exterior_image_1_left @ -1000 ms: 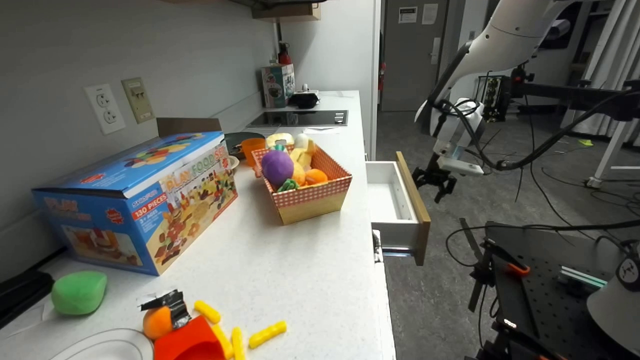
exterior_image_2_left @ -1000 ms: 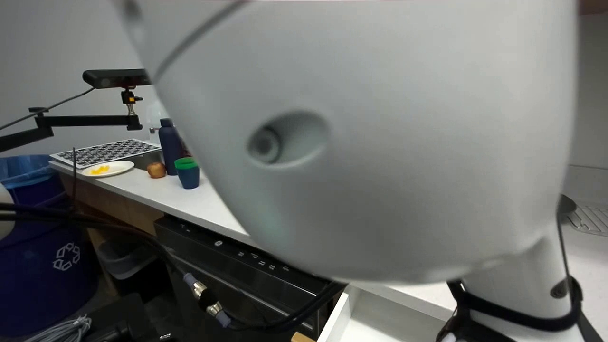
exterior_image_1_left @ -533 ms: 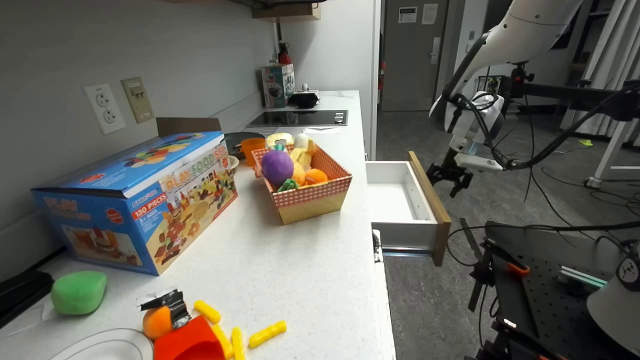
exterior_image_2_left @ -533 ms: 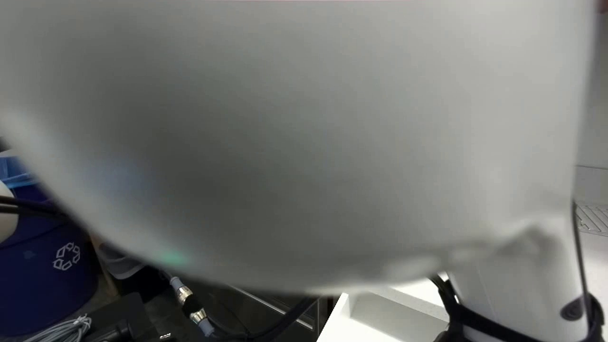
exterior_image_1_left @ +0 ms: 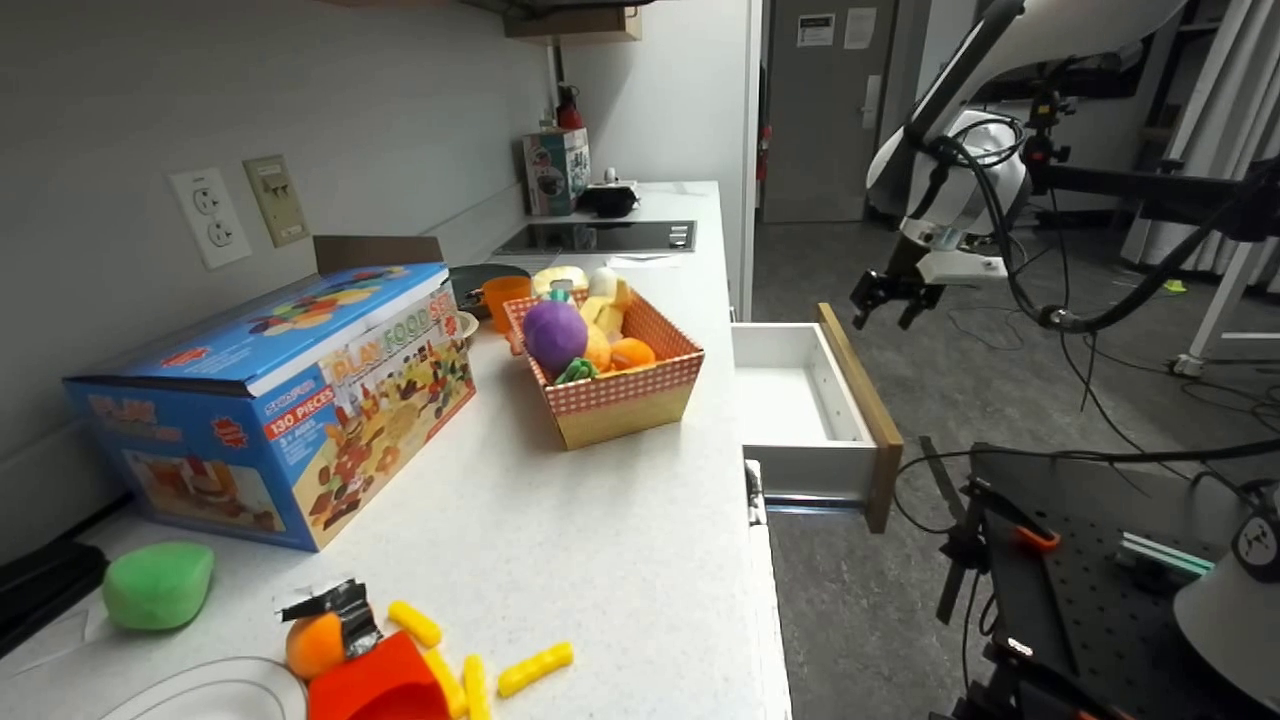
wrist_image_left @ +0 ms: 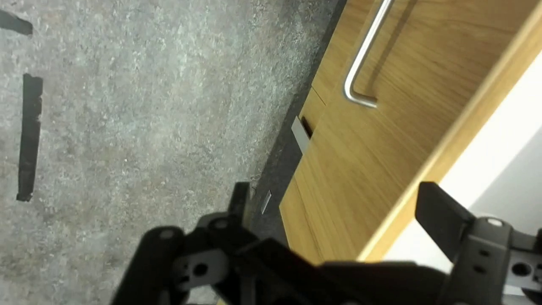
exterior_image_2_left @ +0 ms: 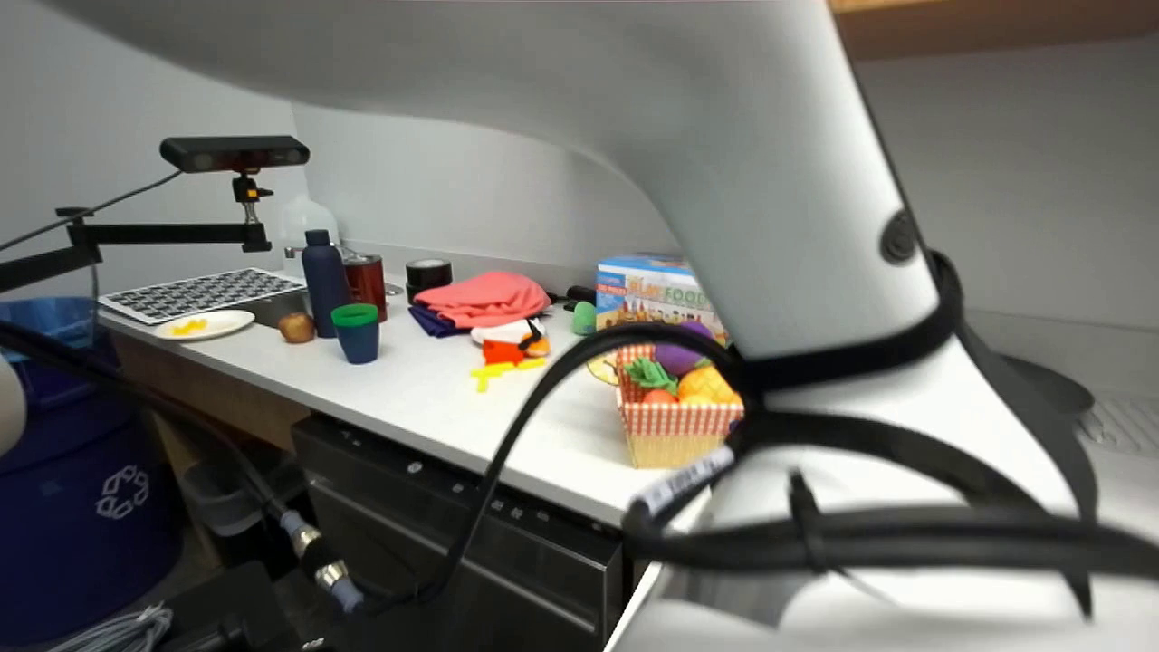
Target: Open the top drawer of the bottom cabinet.
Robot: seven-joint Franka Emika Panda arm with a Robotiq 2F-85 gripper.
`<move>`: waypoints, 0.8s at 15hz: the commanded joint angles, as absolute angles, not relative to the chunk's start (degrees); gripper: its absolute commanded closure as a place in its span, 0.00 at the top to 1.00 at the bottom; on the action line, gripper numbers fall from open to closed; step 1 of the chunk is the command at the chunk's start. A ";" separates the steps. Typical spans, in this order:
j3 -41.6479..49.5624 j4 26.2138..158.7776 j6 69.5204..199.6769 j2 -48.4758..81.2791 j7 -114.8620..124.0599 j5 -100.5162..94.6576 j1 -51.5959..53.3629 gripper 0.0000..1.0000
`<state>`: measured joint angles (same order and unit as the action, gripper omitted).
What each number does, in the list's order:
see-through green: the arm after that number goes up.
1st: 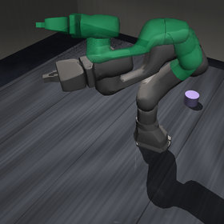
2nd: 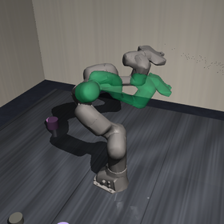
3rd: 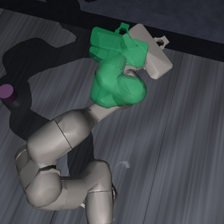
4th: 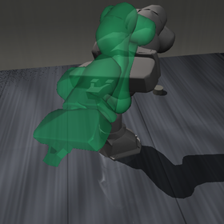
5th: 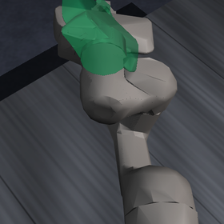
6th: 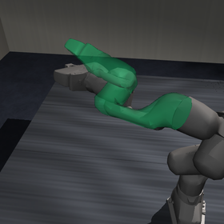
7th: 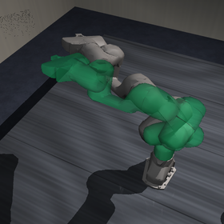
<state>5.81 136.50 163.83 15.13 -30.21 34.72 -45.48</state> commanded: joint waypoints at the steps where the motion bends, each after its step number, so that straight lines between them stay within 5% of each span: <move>1: 6.43 140.31 166.92 8.88 -30.02 29.72 -42.56 1.00; 12: -2.61 136.58 164.30 7.54 -38.08 34.43 -40.10 1.00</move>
